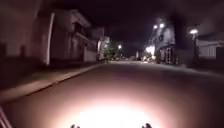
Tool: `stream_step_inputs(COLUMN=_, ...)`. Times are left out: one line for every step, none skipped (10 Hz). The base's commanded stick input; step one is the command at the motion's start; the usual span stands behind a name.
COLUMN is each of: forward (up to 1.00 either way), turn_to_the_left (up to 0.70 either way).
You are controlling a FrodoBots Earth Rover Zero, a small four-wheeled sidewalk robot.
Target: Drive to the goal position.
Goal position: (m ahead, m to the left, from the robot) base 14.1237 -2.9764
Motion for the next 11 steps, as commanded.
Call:
stream_step_inputs(forward=0.85, turn_to_the_left=0.0)
stream_step_inputs(forward=0.85, turn_to_the_left=0.0)
stream_step_inputs(forward=0.85, turn_to_the_left=0.0)
stream_step_inputs(forward=0.85, turn_to_the_left=0.0)
stream_step_inputs(forward=0.85, turn_to_the_left=-0.34)
stream_step_inputs(forward=0.85, turn_to_the_left=-0.34)
stream_step_inputs(forward=0.85, turn_to_the_left=-0.22)
stream_step_inputs(forward=0.85, turn_to_the_left=0.0)
stream_step_inputs(forward=0.85, turn_to_the_left=0.0)
stream_step_inputs(forward=0.85, turn_to_the_left=0.0)
stream_step_inputs(forward=0.85, turn_to_the_left=0.0)
